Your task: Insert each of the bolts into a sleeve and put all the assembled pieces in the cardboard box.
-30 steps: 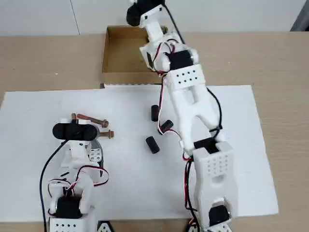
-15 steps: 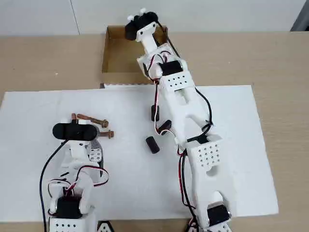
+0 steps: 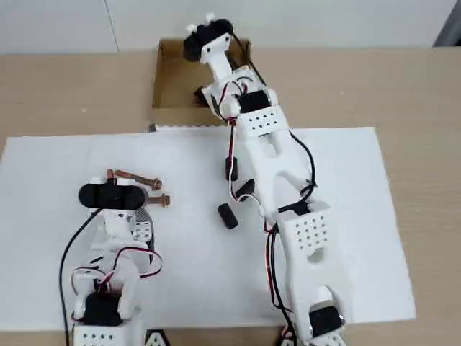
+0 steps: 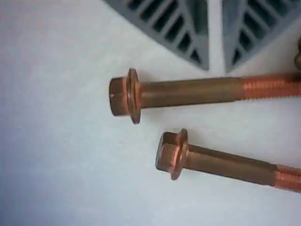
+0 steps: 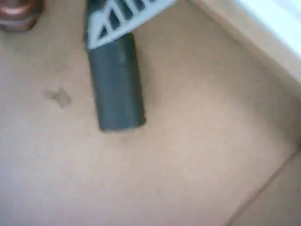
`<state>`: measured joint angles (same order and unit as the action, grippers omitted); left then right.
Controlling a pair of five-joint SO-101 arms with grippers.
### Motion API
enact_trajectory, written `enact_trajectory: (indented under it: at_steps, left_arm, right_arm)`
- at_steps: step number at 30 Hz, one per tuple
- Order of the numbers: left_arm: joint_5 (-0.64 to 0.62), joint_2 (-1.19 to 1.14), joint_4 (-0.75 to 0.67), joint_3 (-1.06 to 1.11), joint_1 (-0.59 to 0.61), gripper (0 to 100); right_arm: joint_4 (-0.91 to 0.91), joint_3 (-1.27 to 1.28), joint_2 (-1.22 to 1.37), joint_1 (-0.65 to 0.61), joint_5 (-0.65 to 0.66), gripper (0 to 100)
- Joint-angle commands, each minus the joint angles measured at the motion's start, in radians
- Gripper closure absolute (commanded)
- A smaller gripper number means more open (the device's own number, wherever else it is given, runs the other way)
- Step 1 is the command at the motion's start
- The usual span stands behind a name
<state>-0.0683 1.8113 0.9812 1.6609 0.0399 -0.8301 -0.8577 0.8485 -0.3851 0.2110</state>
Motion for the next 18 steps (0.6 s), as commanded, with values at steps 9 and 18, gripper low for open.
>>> enact_trajectory:
  at_steps: [9, 18]
  left_arm:
    - [0.003, 0.006, -0.014, -0.002, 0.005, 99]
    - [0.002, 0.006, -0.014, -0.002, 0.005, 99]
  right_arm:
    - [-0.079, -0.055, -0.099, -0.002, 0.009, 99.4]
    - [-0.394, -0.055, -0.295, -0.01, 0.003, 99.5]
